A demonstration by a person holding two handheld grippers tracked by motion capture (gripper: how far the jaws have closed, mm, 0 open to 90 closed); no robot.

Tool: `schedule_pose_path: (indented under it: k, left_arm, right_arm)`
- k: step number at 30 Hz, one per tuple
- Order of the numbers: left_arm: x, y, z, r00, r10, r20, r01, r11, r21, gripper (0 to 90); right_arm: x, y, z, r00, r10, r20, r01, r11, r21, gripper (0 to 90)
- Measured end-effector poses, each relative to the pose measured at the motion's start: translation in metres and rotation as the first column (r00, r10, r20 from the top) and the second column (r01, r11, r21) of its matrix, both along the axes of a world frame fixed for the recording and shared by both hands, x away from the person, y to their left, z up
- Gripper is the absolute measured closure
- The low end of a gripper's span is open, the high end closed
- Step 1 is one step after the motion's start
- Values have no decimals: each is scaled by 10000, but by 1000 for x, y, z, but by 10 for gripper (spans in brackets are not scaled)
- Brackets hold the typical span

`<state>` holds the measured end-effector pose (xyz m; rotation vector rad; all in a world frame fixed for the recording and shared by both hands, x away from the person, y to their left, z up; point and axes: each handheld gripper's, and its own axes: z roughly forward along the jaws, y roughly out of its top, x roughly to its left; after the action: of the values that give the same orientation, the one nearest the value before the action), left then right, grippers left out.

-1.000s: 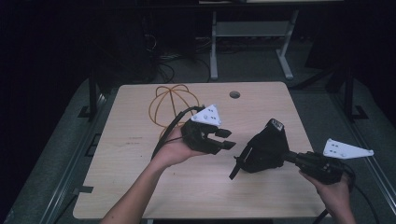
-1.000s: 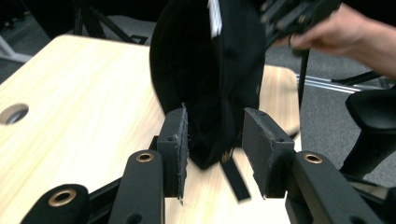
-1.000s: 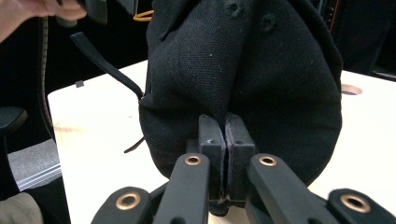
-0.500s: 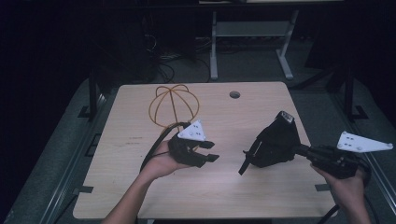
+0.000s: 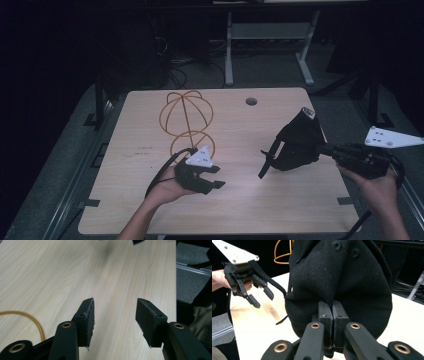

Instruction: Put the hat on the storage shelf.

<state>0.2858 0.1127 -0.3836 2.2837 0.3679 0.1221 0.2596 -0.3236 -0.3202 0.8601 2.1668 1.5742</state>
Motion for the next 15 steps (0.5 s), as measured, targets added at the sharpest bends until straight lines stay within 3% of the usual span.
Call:
schedule_pose_path:
  k: [5,15]
  left_arm:
    - [-1,12,-3,9996,262,132,-257,9991,-350,453]
    - [-5,19,-21,9986,455,270,-451,9988,-177,388]
  right_arm:
    - [1,3,1,9999,14,-117,-14,10000,23,881]
    - [7,11,9,9998,115,-131,-116,9999,-34,881]
